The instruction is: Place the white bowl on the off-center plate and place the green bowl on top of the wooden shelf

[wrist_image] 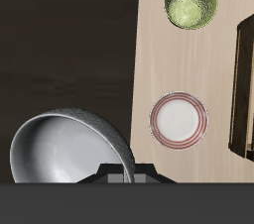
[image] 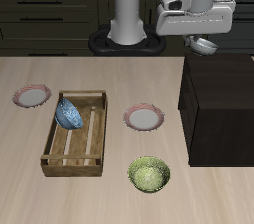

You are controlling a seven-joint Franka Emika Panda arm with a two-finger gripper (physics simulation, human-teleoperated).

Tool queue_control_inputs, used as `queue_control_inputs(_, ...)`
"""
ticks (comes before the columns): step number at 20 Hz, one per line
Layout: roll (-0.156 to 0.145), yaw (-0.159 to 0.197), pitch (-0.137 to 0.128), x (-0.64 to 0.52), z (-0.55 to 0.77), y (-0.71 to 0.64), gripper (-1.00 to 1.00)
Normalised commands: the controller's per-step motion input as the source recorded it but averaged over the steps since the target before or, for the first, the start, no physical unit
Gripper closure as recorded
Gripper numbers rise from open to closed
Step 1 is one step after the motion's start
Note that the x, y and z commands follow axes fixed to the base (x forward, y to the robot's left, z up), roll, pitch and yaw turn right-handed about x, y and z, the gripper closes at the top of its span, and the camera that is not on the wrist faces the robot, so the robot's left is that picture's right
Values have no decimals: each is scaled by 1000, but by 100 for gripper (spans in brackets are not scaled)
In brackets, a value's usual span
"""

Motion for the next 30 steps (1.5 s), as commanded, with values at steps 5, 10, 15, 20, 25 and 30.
queue_control_inputs(5,-3,-18,-9,-189,2,-359,100)
queue_control_inputs(10,-16,11,-11,-161,-41,-453,100)
queue_control_inputs(15,19,9,10,-85,-30,-519,100)
queue_control_inputs(20,-3,-18,-14,-58,29,-515,100)
queue_control_inputs(25,6,-32,-6,-10,-30,-527,100)
queue_control_inputs(30,-19,8,-16,-11,-43,-478,100)
